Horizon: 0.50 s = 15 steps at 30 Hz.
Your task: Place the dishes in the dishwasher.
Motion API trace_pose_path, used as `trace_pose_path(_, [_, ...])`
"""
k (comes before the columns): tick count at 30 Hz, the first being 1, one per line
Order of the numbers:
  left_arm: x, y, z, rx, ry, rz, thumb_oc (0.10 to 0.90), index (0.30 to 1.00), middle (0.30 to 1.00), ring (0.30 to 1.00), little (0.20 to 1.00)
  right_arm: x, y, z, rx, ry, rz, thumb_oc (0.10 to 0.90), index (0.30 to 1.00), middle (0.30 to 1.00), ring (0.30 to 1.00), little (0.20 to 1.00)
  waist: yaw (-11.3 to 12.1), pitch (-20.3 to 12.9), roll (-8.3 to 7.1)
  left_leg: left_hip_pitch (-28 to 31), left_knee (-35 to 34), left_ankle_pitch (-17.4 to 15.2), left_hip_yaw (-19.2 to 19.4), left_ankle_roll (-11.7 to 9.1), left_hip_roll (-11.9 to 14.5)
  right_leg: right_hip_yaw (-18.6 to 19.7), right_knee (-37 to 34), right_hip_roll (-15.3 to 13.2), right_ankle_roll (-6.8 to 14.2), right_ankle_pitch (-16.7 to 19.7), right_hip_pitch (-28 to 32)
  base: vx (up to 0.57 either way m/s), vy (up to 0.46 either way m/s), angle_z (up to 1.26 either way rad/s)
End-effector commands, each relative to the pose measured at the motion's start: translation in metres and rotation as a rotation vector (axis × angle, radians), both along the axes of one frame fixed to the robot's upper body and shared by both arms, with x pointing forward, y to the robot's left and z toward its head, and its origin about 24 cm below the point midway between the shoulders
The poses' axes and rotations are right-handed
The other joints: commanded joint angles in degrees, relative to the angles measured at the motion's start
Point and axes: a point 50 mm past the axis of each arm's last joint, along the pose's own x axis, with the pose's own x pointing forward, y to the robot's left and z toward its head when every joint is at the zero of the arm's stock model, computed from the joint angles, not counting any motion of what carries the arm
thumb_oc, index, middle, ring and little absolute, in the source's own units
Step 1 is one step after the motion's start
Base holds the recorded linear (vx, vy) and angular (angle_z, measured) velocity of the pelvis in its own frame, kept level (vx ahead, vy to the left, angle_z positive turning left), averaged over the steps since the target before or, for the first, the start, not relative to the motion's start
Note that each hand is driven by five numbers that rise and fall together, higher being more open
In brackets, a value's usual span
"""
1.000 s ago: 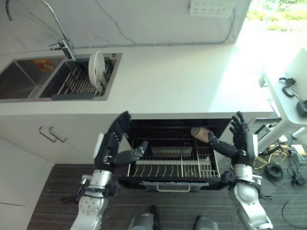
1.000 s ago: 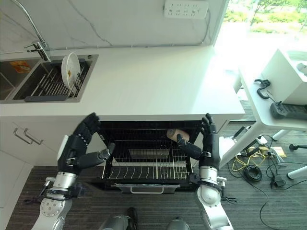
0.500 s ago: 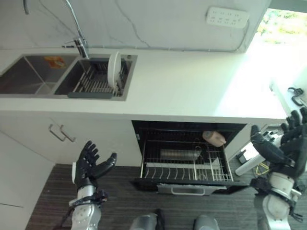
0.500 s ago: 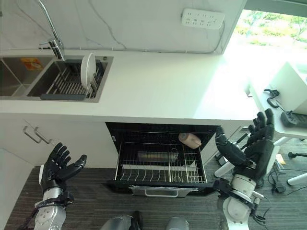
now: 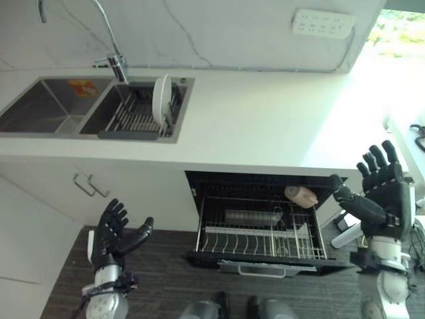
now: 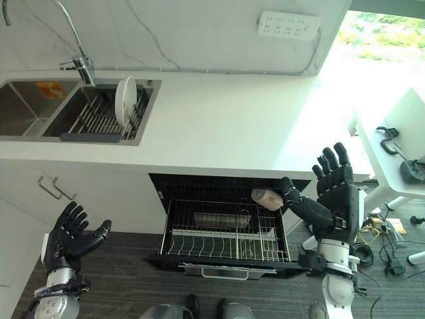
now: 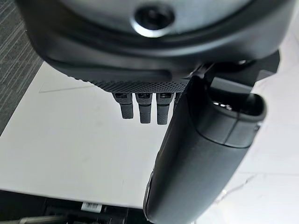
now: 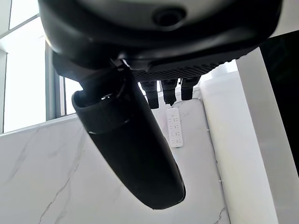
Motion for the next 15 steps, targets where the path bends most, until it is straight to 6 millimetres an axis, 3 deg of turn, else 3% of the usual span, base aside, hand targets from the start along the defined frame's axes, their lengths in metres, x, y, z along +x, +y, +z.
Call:
trace_pose_path(1, [0.024, 0.007, 0.054, 0.107, -0.284, -0.044, 0.800, 0.900, 0.900, 0.900, 0.900, 0.010, -0.001, 0.063, -0.138, -0.311, 0.003, 0.800, 0.900, 0.900, 0.900, 0.900, -1.0, -0.8, 2.37, 5.5, -6.4, 1.1, -4.0, -0.3, 5.1, 2.2, -0.7, 2.7, 3.2, -1.1, 2.2, 0.07, 0.457, 0.04])
trace_pose_path(4, [0.029, 0.007, 0.051, 0.062, -0.291, -0.039, 0.800, 0.900, 0.900, 0.900, 0.900, 0.015, 0.002, 0.072, -0.174, -0.324, -0.009, 0.800, 0.900, 0.900, 0.900, 0.900, -1.9, -1.4, 4.59, 2.0, -6.4, 2.2, -6.5, -2.3, 10.3, 2.8, -0.7, 2.1, 3.3, -2.9, 3.3, 0.08, 0.539, -0.28])
trace_pose_path(7, [0.040, 0.000, 0.052, 0.073, -0.297, -0.107, 0.800, 0.900, 0.900, 0.900, 0.900, 0.009, -0.006, 0.076, -0.174, -0.340, -0.080, 0.800, 0.900, 0.900, 0.900, 0.900, -4.0, -1.9, 5.96, 2.2, -6.4, -0.7, -2.0, -2.6, 13.1, -0.1, -0.3, 0.1, 4.2, -3.2, 3.6, 0.04, 0.459, -0.10])
trace_pose_path(12, [0.046, -0.008, 0.064, 0.122, -0.345, -0.173, 0.800, 0.900, 0.900, 0.900, 0.900, -0.005, -0.015, 0.073, -0.108, -0.375, -0.158, 0.800, 0.900, 0.900, 0.900, 0.900, -3.9, -3.4, 5.91, 3.0, -6.4, -5.3, -4.6, 0.7, 6.9, -0.5, 1.7, -5.4, 8.5, 2.7, 1.1, 0.03, 0.431, 0.28])
trace_pose_path(14, [0.047, -0.004, 0.067, 0.143, -0.342, -0.164, 0.800, 0.900, 0.900, 0.900, 0.900, -0.006, -0.014, 0.073, -0.089, -0.392, -0.164, 0.800, 0.900, 0.900, 0.900, 0.900, -3.5, -4.2, 5.87, 2.6, -6.4, -6.2, -4.4, 2.3, 5.4, -0.5, 2.3, -6.5, 9.6, 5.1, 0.1, 0.04, 0.359, 0.10])
trace_pose_path(15, [0.045, 0.001, 0.070, 0.182, -0.336, -0.140, 0.800, 0.900, 0.900, 0.900, 0.900, -0.005, -0.011, 0.076, -0.091, -0.408, -0.153, 0.800, 0.900, 0.900, 0.900, 0.900, -2.5, -5.0, 5.89, 2.4, -6.4, -7.0, -2.6, 3.4, 4.8, -2.4, 3.7, -6.5, 9.6, 5.6, -1.1, 0.01, 0.283, -0.14])
